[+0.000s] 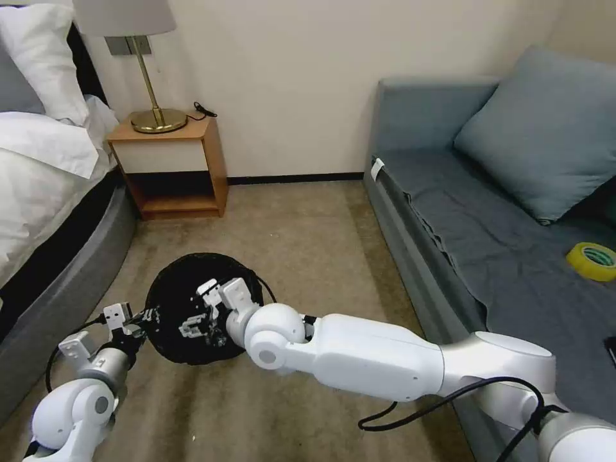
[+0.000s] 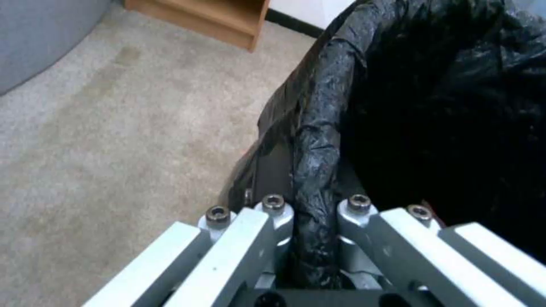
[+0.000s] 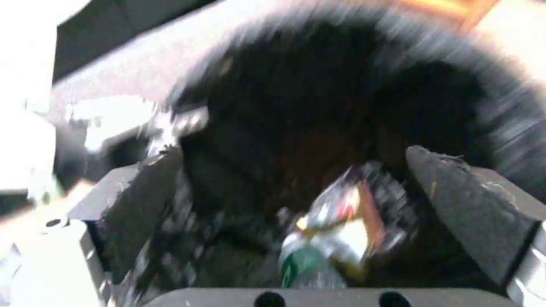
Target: Pick up the trash bin, then pick up the garbage on the floor and place it into the trash bin.
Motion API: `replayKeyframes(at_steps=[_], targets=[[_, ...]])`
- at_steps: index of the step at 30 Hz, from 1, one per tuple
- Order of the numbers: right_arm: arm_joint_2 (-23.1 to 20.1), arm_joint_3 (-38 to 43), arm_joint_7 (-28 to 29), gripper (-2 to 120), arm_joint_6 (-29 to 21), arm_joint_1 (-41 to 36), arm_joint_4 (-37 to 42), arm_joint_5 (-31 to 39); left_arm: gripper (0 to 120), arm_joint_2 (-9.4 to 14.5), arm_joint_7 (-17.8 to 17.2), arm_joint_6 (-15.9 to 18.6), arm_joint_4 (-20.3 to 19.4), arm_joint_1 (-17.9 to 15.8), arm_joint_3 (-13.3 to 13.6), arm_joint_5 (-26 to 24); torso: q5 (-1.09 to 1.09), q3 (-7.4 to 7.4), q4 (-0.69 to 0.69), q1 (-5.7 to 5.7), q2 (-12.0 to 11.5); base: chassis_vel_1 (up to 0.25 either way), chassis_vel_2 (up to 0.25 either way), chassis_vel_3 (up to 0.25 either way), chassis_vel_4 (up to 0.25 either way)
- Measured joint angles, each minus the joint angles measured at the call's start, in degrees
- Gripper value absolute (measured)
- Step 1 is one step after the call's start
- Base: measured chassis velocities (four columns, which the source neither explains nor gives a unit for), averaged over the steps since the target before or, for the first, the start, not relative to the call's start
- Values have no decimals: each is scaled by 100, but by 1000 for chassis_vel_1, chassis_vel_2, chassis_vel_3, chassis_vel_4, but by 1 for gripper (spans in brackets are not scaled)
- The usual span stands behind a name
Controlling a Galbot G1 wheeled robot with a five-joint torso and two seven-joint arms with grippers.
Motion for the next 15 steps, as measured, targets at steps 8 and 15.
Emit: replayKeyframes(at_steps=[8, 15], targets=[[-474, 632, -58, 100, -23, 126, 117, -226, 4, -259, 35, -95, 82, -26, -120, 330, 0, 0, 0, 0, 1, 0, 0, 0, 0], [-1530, 1017, -275, 100, -161, -374, -205, -776, 4, -468, 90, -207, 12, 7, -325, 523, 2, 0, -2, 0, 1, 0, 0, 0, 0]])
